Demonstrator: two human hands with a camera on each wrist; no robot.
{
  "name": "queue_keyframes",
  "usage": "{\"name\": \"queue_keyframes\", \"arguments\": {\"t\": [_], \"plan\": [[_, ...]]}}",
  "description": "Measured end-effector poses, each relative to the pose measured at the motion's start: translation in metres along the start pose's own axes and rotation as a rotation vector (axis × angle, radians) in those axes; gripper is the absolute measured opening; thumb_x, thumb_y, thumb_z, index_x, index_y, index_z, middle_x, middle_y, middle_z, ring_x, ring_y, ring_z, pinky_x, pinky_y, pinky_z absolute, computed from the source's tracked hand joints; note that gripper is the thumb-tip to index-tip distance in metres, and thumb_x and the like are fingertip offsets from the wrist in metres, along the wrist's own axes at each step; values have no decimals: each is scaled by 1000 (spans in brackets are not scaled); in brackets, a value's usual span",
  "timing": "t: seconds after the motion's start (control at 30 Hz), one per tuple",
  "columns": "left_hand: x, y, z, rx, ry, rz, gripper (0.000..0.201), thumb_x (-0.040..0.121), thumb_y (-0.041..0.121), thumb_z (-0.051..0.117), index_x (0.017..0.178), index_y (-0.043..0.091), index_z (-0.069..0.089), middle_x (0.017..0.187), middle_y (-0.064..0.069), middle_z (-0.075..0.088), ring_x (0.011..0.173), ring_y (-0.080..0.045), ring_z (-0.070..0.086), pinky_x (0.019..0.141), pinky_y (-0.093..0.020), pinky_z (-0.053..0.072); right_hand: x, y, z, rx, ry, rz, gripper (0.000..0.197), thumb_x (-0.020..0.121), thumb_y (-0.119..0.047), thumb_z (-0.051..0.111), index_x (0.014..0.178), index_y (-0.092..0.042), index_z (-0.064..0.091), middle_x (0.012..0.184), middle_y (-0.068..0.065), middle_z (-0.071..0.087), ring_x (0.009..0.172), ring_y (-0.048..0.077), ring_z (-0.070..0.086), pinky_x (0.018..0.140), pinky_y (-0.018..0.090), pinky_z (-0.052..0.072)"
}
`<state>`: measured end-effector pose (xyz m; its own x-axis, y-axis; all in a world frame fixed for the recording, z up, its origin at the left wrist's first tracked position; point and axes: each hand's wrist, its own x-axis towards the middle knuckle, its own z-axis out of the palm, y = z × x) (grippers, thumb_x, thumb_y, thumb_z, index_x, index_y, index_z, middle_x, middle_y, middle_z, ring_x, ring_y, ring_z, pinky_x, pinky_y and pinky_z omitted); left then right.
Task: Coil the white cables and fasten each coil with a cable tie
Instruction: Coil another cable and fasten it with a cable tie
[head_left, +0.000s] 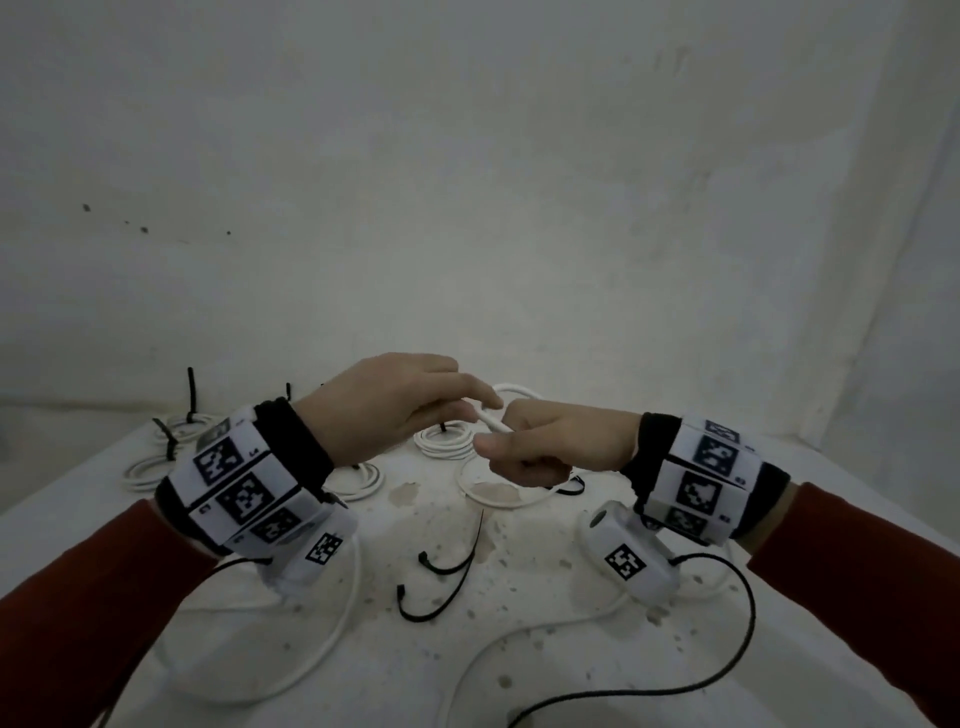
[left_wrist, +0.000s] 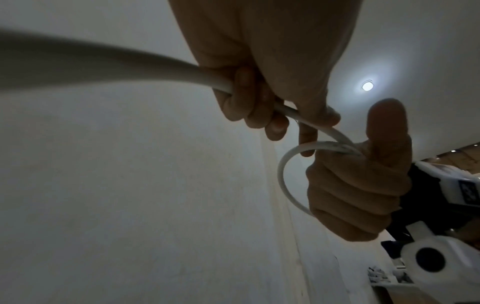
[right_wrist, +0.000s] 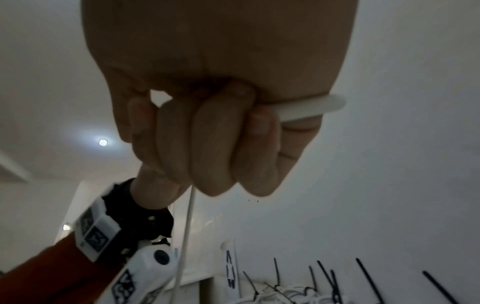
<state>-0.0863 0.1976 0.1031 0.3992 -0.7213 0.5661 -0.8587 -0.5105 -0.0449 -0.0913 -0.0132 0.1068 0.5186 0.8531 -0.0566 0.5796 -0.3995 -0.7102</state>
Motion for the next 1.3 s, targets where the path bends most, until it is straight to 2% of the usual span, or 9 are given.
{"name": "queue_keyframes", "arguments": {"t": [0.1, 0.23, 0.5, 0.67, 0.8, 0.97, 1.07, 1.23, 1.3], "plan": [[-2, -4, -2, 13, 5, -11, 44, 91, 65, 21, 105, 37, 51, 79, 20, 54, 74, 2, 48, 63, -14, 35, -4, -5, -3, -50, 161, -52, 57, 98, -41, 33, 54, -6, 42, 47, 1, 32, 43, 17, 25, 45, 24, 23], [-5, -9, -5, -186, 108, -148, 30, 95, 48, 38, 79, 30, 55, 59, 18, 49, 55, 1, 44, 55, -8, 31, -3, -6, -13, -158, 399, -164, 31, 99, -29, 41, 77, -15, 58, 55, -11, 40, 52, 9, 36, 53, 22, 34], [1, -24, -2, -582, 345, -408, 24, 97, 29, 42, 83, 19, 59, 43, 9, 39, 38, -3, 29, 40, -15, 25, 0, -5, -21, 763, 552, -232, 39, 96, -42, 36, 80, -11, 54, 49, -11, 16, 37, 4, 13, 41, 20, 11], [-23, -53, 12, -560, 371, -540, 28, 97, 34, 42, 77, 29, 60, 49, 9, 36, 41, -8, 27, 39, -18, 25, -14, 4, -36, 1178, 643, -499, 44, 98, -31, 33, 79, -11, 66, 51, -5, 13, 40, 9, 13, 43, 19, 22], [-40, -59, 25, -339, 364, -616, 30, 99, 20, 44, 76, 29, 60, 53, 8, 44, 43, -6, 39, 45, -14, 30, -22, 10, -43, 1430, 630, -719, 35, 100, -26, 36, 87, -7, 64, 50, -7, 41, 44, 7, 40, 57, 19, 42], [-37, -44, 34, 215, 291, -378, 25, 95, 36, 36, 89, 21, 55, 61, -2, 58, 47, -17, 51, 47, -28, 39, -9, 1, -40, 1660, 633, -999, 33, 100, -23, 37, 85, -9, 63, 68, -5, 67, 47, 9, 50, 73, 25, 41], [-24, -32, 32, 417, 195, -294, 16, 93, 36, 34, 88, 24, 43, 68, 1, 60, 46, -25, 54, 39, -24, 32, 14, -7, -47, 1607, 751, -1030, 33, 93, -22, 44, 78, -11, 71, 77, -5, 71, 54, 8, 58, 72, 24, 45], [-19, -22, 26, 554, 120, -241, 24, 83, 15, 67, 89, 25, 46, 72, 4, 61, 48, -23, 55, 41, -19, 20, 55, -3, -53, 1125, 1100, -629, 23, 103, -16, 38, 90, -8, 56, 75, -1, 73, 61, 11, 66, 64, 22, 54], [-17, -18, 18, 563, 111, -215, 10, 84, 18, 60, 88, 23, 53, 72, 4, 62, 49, -22, 57, 43, -16, 10, 66, 4, -47, 774, 1114, -478, 18, 102, -11, 41, 91, -2, 53, 75, 4, 73, 62, 16, 68, 63, 24, 54]]}}
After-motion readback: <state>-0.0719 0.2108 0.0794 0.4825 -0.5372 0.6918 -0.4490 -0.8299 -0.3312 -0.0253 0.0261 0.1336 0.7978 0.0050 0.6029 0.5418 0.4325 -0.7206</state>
